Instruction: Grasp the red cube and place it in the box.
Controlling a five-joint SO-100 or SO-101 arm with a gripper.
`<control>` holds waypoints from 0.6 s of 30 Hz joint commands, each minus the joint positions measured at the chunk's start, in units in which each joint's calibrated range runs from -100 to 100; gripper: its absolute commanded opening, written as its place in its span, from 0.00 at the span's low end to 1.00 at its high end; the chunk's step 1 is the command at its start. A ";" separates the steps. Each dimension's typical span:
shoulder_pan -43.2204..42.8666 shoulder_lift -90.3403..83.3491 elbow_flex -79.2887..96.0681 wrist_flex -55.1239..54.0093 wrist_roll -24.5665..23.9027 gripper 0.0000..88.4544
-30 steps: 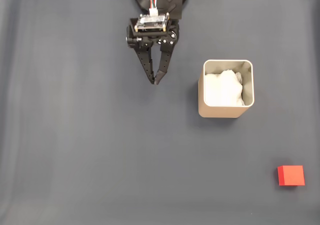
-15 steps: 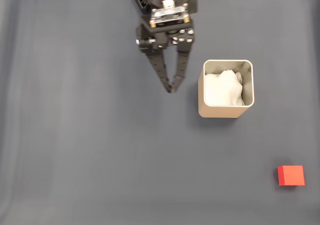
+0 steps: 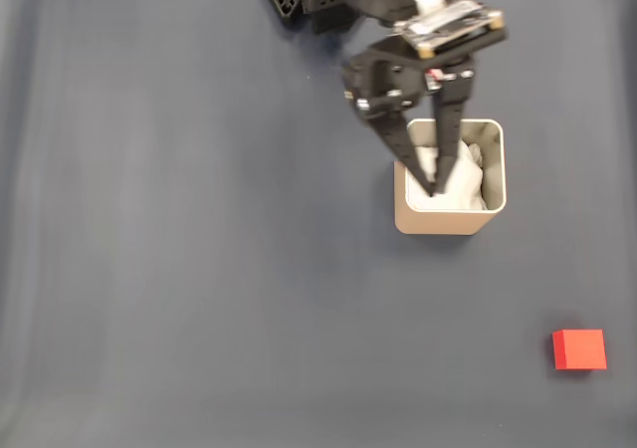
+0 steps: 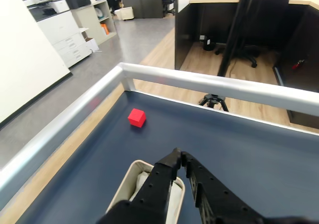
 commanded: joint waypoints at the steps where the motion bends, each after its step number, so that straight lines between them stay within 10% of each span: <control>1: -2.94 2.45 -7.17 0.98 0.44 0.01; 18: -10.18 16.56 -20.48 2.46 2.49 0.01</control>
